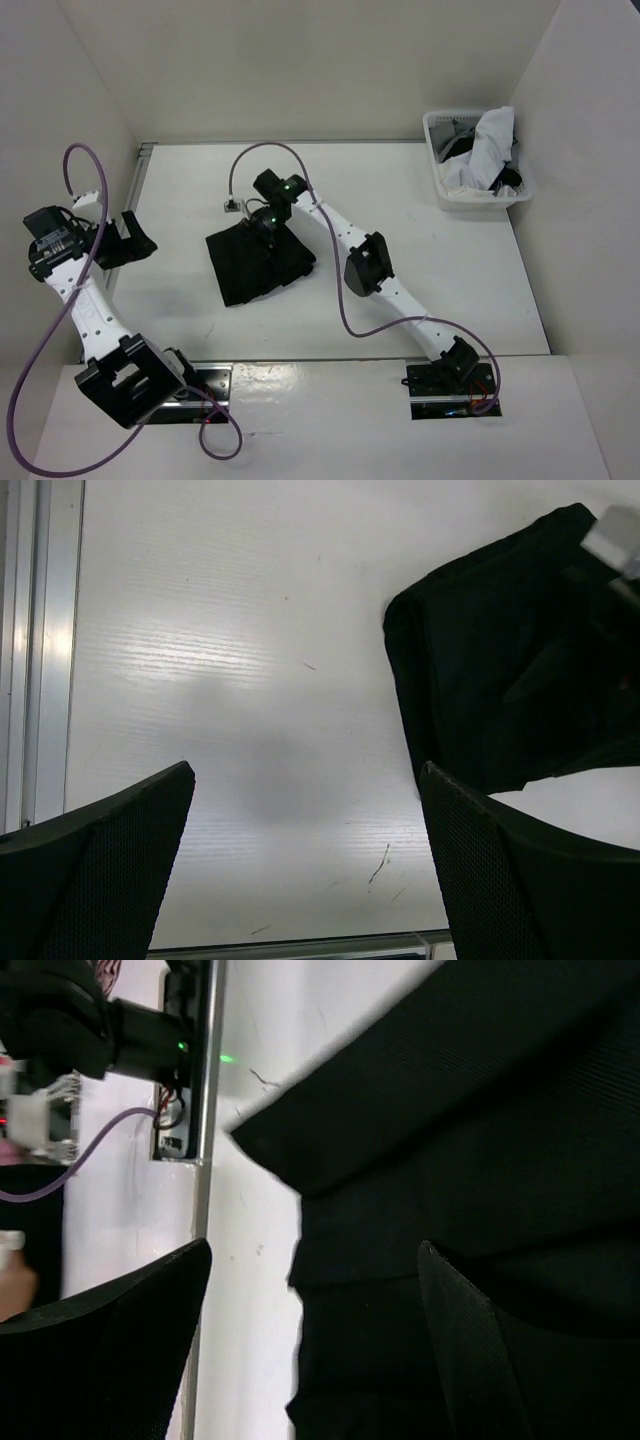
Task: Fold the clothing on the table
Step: Fold the skirt
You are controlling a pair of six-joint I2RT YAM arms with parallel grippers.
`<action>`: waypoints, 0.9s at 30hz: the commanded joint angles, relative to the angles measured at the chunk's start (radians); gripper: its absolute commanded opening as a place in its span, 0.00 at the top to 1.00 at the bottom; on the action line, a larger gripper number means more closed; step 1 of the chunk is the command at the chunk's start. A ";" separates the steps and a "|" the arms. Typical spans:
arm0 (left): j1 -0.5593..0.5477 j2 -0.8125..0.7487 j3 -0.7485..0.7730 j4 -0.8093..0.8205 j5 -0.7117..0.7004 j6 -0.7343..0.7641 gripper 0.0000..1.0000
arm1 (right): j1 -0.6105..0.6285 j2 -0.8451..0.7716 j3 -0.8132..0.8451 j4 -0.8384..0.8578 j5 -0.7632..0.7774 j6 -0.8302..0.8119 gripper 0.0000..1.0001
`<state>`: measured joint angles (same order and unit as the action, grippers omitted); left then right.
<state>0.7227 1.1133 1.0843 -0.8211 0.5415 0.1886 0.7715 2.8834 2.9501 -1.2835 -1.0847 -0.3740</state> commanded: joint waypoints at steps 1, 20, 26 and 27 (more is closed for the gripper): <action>0.020 0.032 0.002 0.010 0.051 0.034 0.01 | -0.024 0.078 -0.026 -0.017 -0.116 0.014 0.12; 0.043 0.138 0.002 -0.010 0.093 0.074 0.01 | -0.383 -0.143 -0.667 -0.017 -0.235 -0.227 0.10; 0.043 0.148 0.011 -0.029 0.127 0.094 0.01 | -0.419 -0.278 -0.856 0.098 -0.173 -0.180 0.10; 0.043 0.148 0.011 -0.029 0.138 0.094 0.01 | -0.419 -0.298 -0.876 0.140 -0.164 -0.168 0.10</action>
<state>0.7582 1.2613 1.0843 -0.8368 0.6178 0.2428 0.3233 2.6217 2.1384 -1.2655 -1.4021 -0.5179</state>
